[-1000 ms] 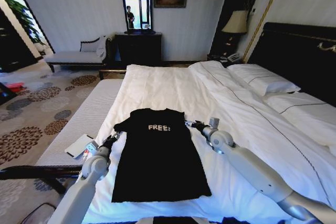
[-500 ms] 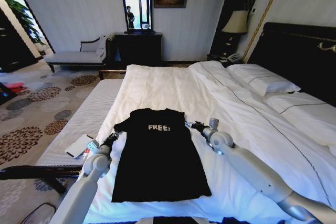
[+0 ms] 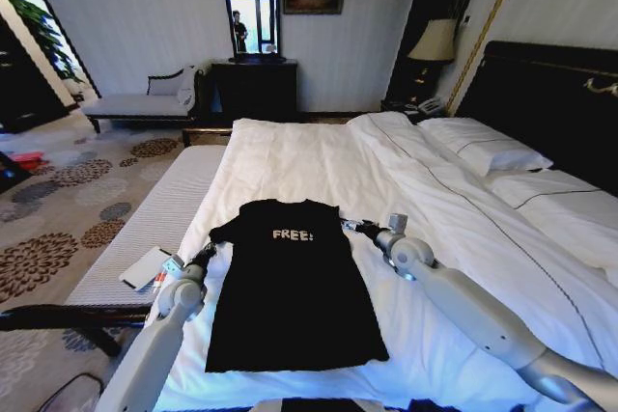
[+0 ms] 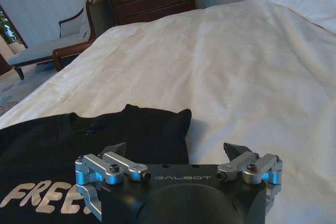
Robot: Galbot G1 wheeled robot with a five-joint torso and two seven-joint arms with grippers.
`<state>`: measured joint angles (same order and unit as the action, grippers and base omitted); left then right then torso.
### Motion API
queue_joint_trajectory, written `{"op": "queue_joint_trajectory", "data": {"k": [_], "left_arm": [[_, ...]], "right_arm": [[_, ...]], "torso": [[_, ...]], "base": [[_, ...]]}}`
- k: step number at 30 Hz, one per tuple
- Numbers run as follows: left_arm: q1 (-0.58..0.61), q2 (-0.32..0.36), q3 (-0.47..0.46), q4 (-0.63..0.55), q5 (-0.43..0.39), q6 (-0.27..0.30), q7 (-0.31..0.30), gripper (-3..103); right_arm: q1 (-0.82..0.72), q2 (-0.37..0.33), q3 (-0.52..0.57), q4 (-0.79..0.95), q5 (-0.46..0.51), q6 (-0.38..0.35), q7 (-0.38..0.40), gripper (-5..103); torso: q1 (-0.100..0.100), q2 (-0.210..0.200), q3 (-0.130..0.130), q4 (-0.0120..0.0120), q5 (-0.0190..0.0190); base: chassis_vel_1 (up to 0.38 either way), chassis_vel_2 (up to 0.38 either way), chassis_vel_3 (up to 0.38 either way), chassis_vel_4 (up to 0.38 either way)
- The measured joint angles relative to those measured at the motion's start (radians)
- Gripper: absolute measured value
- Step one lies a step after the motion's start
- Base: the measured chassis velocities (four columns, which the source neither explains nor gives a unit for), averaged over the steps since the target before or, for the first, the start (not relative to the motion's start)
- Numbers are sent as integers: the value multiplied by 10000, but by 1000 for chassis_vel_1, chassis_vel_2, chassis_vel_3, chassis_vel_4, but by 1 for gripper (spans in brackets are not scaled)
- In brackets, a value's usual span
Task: Fold the clothes on the bed.
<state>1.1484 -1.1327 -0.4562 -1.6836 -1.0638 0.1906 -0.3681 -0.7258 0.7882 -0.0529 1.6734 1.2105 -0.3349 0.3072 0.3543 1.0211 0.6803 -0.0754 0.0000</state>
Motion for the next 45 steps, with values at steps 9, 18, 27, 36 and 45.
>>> {"op": "queue_joint_trajectory", "data": {"k": [9,18,27,36,45], "left_arm": [[-96,3,-32,192,-73,-34,68,0],[489,-32,-87,-524,-125,16,76,11],[70,-8,71,-32,6,30,291,49],[-452,-123,159,301,144,30,317,75],[-684,-240,237,664,127,39,442,43]], "right_arm": [[-32,-87,1,83,21,2,4,100],[-170,-41,56,80,-103,11,-61,100],[-183,-105,48,103,-88,11,-89,100],[-125,-203,20,148,30,-1,-151,100],[-2,-402,16,196,223,3,-78,100]], "torso": [[0,0,0,-2,-1],[-1,0,0,0,0],[0,0,0,-5,0],[0,0,-1,-3,0],[0,0,0,-1,0]], "base": [[0,0,0,0],[0,0,0,0],[0,0,0,0],[0,0,0,0],[0,0,0,0]]}}
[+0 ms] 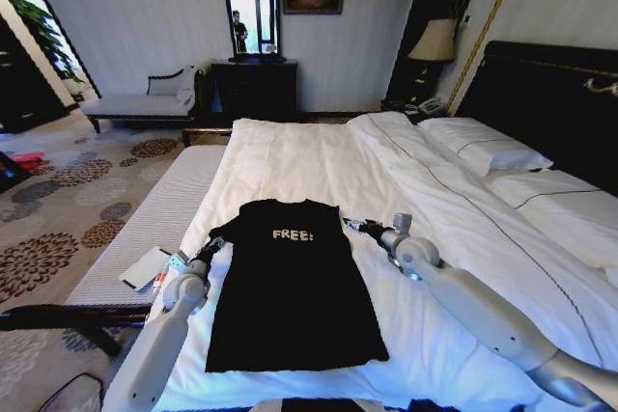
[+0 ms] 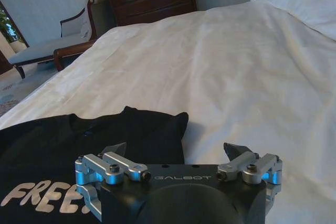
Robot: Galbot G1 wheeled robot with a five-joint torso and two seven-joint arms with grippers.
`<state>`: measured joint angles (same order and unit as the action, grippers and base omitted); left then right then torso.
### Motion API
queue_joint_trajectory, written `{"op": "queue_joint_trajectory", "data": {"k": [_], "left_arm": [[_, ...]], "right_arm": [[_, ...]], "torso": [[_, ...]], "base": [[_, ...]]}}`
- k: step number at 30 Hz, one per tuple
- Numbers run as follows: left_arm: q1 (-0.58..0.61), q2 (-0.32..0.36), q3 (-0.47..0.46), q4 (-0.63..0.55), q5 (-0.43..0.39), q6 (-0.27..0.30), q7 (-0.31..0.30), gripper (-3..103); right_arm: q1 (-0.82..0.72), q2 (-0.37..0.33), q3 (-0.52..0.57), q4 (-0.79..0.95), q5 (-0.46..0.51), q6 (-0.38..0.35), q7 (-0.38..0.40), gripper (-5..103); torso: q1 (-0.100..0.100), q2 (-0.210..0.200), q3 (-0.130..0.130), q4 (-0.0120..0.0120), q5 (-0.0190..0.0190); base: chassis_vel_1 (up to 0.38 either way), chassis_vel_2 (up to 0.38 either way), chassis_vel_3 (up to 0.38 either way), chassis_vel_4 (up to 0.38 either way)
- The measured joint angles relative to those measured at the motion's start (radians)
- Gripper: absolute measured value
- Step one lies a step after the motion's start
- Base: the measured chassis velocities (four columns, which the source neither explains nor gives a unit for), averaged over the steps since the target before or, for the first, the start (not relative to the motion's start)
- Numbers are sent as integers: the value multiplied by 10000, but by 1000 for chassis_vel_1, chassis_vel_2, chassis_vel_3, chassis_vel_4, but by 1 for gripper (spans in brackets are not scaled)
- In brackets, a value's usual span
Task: Fold the clothes on the bed.
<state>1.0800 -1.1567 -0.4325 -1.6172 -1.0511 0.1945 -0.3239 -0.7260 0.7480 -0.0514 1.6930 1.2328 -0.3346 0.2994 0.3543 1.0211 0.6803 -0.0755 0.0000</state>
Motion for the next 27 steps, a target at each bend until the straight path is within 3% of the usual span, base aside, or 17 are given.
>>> {"op": "queue_joint_trajectory", "data": {"k": [3,12,20,27], "left_arm": [[-15,-33,2,14,10,0,25,26],[55,-67,-81,7,79,-3,44,0],[-51,-67,-103,-68,98,-13,-23,0],[-376,-364,-48,-677,-64,-24,-516,0]], "right_arm": [[-39,-4,2,4,-5,8,13,100],[-201,41,54,3,-116,32,15,100],[-374,50,124,42,-258,62,0,100],[-639,12,289,162,-382,92,-41,100]], "torso": [[0,0,0,0,0],[0,0,0,0,0],[1,0,0,1,-1],[1,0,0,-3,1]], "base": [[0,0,0,0],[0,0,0,0],[0,0,0,0],[0,0,0,0]]}}
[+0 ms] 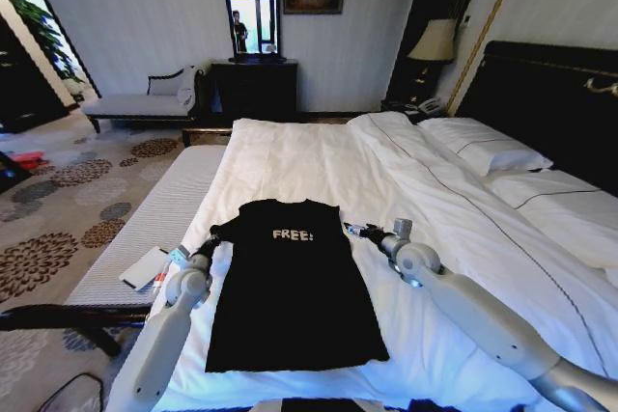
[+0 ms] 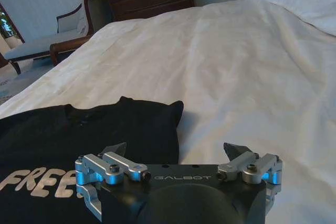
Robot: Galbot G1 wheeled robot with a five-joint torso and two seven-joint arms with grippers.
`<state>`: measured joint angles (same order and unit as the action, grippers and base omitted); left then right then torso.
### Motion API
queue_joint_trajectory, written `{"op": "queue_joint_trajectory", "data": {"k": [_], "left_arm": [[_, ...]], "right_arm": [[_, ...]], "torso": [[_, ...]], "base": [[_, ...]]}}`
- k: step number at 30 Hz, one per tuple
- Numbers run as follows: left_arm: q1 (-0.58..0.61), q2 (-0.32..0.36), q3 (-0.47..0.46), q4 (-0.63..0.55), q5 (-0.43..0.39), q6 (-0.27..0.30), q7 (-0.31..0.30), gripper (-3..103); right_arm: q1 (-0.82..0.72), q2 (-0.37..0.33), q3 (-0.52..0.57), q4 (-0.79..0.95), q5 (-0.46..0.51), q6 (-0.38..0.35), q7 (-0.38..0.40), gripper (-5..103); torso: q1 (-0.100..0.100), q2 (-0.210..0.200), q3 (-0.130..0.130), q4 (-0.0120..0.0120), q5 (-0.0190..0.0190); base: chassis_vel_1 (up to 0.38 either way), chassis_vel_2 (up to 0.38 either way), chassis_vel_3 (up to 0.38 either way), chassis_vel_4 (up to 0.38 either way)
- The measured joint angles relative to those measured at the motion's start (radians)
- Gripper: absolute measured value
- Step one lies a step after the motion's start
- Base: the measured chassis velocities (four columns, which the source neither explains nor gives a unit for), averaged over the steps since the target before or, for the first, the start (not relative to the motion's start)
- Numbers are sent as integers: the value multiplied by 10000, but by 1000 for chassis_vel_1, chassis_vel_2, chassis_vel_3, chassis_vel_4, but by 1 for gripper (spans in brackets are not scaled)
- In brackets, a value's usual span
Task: Fold the clothes on the bed.
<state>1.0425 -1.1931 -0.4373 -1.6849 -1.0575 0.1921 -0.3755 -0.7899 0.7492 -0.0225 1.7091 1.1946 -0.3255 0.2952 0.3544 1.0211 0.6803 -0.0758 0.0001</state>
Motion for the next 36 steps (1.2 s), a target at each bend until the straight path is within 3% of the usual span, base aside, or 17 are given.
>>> {"op": "queue_joint_trajectory", "data": {"k": [6,17,24,36], "left_arm": [[18,-53,257,-575,-158,11,-360,0],[-686,-28,1171,-607,-644,-1,-667,0],[-1485,-153,2314,185,-481,-113,-674,0],[-2584,-603,3143,1166,-361,-164,-644,0]], "right_arm": [[-120,-48,43,49,-103,32,-87,100],[-499,3,162,188,-283,63,-140,100],[-904,7,538,239,-409,101,-211,100],[-1172,-120,843,307,-443,155,-323,100]], "torso": [[0,0,0,5,-1],[0,0,0,2,0],[0,-1,0,1,0],[0,0,0,2,1]], "base": [[0,0,0,0],[0,0,0,0],[0,0,0,0],[0,0,0,0]]}}
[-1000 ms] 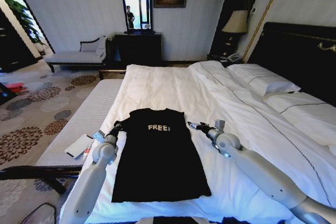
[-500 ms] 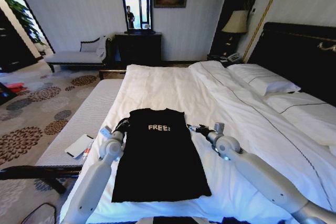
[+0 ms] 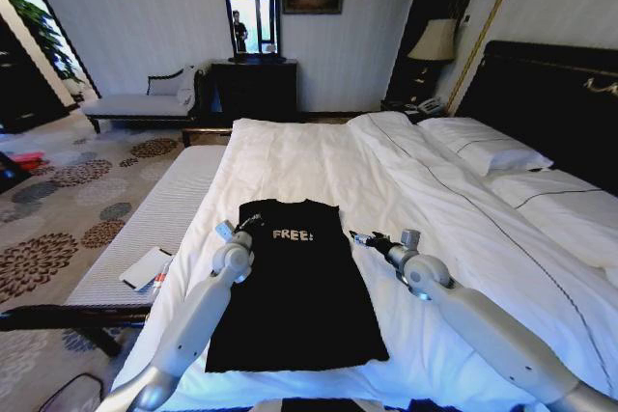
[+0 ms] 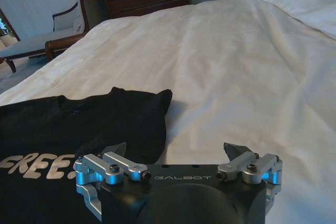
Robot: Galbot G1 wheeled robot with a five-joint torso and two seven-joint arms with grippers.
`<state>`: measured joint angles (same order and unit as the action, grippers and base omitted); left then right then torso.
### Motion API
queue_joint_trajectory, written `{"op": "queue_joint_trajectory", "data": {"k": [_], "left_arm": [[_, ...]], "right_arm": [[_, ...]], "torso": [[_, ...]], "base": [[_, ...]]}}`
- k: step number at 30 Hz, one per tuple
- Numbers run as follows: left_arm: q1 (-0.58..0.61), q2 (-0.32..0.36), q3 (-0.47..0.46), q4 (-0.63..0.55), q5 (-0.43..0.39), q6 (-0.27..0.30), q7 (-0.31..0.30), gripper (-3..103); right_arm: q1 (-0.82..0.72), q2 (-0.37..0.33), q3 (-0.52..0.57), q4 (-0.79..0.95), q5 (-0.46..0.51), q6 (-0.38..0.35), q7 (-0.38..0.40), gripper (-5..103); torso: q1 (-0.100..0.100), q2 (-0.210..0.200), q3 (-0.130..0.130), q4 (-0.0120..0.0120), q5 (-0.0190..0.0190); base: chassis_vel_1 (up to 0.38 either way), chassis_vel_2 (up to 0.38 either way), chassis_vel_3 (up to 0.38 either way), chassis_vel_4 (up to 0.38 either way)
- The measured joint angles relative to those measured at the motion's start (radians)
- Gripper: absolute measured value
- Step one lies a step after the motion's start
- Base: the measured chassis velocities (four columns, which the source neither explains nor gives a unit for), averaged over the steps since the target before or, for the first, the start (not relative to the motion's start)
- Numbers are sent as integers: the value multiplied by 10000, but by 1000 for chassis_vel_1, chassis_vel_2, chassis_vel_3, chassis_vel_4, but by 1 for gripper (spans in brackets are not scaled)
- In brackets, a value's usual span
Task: Fold the clothes on the bed.
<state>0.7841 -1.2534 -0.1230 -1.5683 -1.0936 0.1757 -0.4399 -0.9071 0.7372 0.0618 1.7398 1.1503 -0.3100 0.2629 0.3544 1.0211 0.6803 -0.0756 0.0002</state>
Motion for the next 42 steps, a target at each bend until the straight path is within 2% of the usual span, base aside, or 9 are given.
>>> {"op": "queue_joint_trajectory", "data": {"k": [17,18,20,24,32,33,35,38,42], "left_arm": [[3,-477,382,783,441,186,166,-2],[42,-485,381,781,461,278,133,9],[75,-471,382,760,473,318,123,9],[247,-205,483,419,575,471,116,30],[477,138,824,-173,906,554,143,52],[577,291,901,-434,1020,573,142,63],[610,356,931,-531,1074,573,142,63],[844,876,937,-1177,1325,545,163,80],[952,1352,546,-1419,1360,480,208,89]], "right_arm": [[-41,-76,74,6,13,59,-32,100],[-40,-84,79,14,13,62,-35,100],[-40,-89,86,14,13,64,-40,100],[-47,-69,95,16,-1,70,-59,100],[-126,-42,159,128,-13,75,-61,100],[-167,-71,214,151,-28,75,-61,100],[-181,-79,232,161,-30,75,-62,100],[-246,-94,343,209,-38,76,-65,100],[-335,-95,475,257,-40,76,-67,100]], "torso": [[-1,0,0,0,-2],[0,0,-1,0,-2],[0,0,0,0,-3],[-1,0,0,2,-2],[0,0,0,0,-3],[-1,0,0,0,-2],[-1,0,-1,0,-3],[-1,0,0,0,-3],[-1,1,-1,3,-3]], "base": [[0,0,0,0],[0,0,0,0],[0,0,0,0],[0,0,0,0],[0,0,0,0],[0,0,0,0],[0,0,0,0],[0,0,0,0],[0,0,0,0]]}}
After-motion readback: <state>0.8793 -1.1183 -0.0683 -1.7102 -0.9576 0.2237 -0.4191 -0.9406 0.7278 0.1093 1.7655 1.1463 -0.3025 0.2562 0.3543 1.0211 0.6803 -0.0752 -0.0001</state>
